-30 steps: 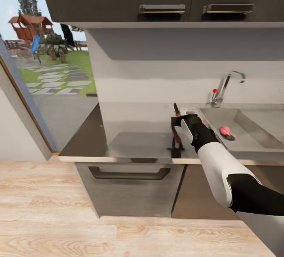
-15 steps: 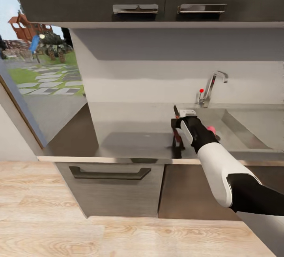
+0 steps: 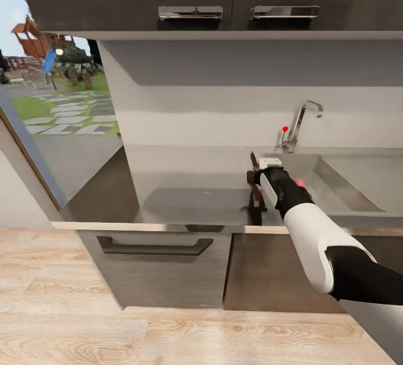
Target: In the kitchen, take the Vidalia onion out of the sink, dice it on the chopping board with the paring knife, put the diced onion into the bowl on the countertop, then place both the paring knife and the chopping board into the sink.
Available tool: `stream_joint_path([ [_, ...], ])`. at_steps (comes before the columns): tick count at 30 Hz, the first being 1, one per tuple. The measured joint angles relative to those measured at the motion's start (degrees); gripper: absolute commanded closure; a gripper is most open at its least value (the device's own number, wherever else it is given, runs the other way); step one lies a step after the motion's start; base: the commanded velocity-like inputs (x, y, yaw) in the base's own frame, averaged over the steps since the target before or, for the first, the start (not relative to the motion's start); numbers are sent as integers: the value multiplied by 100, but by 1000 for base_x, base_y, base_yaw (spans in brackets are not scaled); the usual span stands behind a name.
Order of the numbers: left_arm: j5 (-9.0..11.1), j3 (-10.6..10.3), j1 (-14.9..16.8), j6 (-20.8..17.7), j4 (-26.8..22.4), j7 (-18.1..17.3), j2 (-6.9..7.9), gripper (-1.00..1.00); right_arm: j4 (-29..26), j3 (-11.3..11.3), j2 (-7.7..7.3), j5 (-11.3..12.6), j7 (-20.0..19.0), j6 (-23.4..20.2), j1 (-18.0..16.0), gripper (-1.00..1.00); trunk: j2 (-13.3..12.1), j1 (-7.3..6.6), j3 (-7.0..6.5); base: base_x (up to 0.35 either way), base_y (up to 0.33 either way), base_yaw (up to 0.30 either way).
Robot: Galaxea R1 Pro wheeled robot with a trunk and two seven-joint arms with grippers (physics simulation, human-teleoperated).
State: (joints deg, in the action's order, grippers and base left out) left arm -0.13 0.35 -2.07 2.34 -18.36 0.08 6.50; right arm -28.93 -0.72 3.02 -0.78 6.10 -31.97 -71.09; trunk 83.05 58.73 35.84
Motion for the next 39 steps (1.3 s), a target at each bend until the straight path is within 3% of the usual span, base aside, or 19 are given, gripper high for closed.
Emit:
stream_joint_path([
  [7,4,3,0,1,0,0,0,-100,165,0,1,5,54,29,0,100,0,0,0,0,0,0],
  [13,5,4,0,1,-1,0,0,-100,494,-7,2,14,291,535,1,100,0,0,0,0,0,0],
  [29,5,5,0,-2,-1,0,0,-100,563,-12,0,22,314,612,1,100,0,0,0,0,0,0],
  [30,5,5,0,-1,0,0,0,-100,562,-12,1,22,313,611,1,-100,0,0,0,0,0,0],
  [39,5,5,0,0,0,0,0,-100,563,-8,1,22,299,616,1,-100,0,0,0,0,0,0],
])
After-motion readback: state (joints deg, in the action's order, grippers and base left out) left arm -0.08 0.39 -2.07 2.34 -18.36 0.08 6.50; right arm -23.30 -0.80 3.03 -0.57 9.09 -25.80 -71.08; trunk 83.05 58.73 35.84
